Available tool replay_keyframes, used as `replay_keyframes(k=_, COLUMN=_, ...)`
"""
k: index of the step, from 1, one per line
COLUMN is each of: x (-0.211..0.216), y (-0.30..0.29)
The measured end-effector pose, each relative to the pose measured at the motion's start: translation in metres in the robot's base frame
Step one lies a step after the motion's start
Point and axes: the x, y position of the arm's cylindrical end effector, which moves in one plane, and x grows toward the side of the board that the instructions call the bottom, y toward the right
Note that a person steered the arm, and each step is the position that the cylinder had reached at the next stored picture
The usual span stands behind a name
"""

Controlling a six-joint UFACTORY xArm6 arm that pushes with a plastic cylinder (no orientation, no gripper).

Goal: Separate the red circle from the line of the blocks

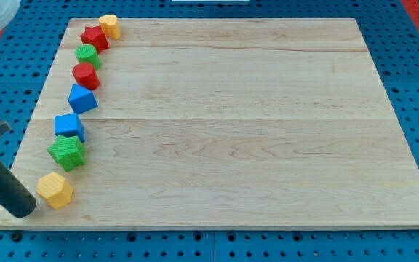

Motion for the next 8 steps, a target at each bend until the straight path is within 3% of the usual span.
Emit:
replay_keyframes(k=1, x=-0.009, y=0.000)
replay_keyframes(k=4, x=-0.112, y=-0.055)
replay_keyframes(k=5, x=-0.167, y=-0.056)
replay_keyframes(k=8, x=-0.228, y=-0.032)
